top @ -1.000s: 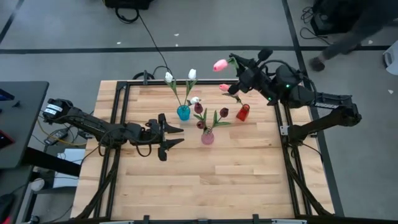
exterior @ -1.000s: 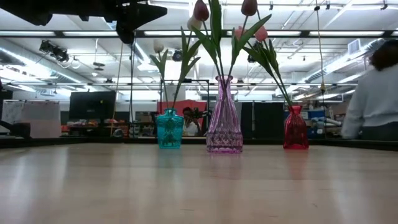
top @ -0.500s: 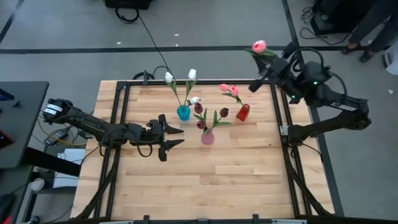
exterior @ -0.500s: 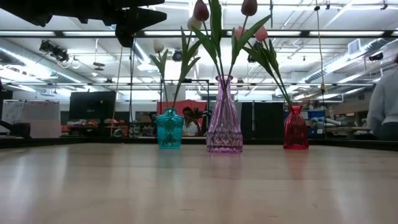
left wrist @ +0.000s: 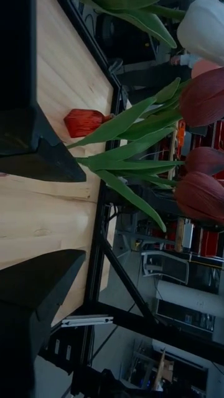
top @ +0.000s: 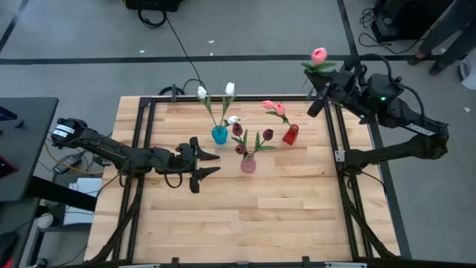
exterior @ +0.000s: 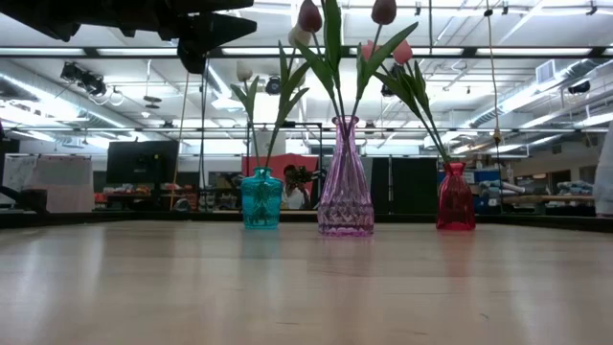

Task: Sort flowers into vase by color
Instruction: Put the pink tulip into the red vase

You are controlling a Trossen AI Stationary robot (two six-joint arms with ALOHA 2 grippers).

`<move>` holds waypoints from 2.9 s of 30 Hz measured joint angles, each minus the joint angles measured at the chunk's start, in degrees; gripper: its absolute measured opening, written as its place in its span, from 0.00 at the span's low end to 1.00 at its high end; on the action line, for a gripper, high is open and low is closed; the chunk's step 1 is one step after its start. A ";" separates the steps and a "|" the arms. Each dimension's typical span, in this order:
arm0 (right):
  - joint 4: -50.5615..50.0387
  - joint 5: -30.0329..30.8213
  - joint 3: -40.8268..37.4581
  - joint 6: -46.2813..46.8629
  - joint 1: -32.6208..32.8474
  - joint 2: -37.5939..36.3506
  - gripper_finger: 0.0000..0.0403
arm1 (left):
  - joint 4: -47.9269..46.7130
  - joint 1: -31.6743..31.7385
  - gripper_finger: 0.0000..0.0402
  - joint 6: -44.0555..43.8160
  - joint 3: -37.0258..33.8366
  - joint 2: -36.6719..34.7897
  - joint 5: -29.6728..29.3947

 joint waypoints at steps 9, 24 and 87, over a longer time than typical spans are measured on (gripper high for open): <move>-7.38 -4.32 0.00 7.59 0.02 -3.94 0.04 | -0.87 0.00 0.48 -0.04 0.00 0.00 0.02; -7.95 -3.97 -6.54 11.83 0.02 -8.69 0.04 | -0.96 -0.02 0.48 -1.36 0.00 0.00 1.42; 28.40 0.69 -58.01 16.04 0.00 -21.11 0.04 | -1.00 -0.02 0.48 -1.75 0.02 0.00 1.46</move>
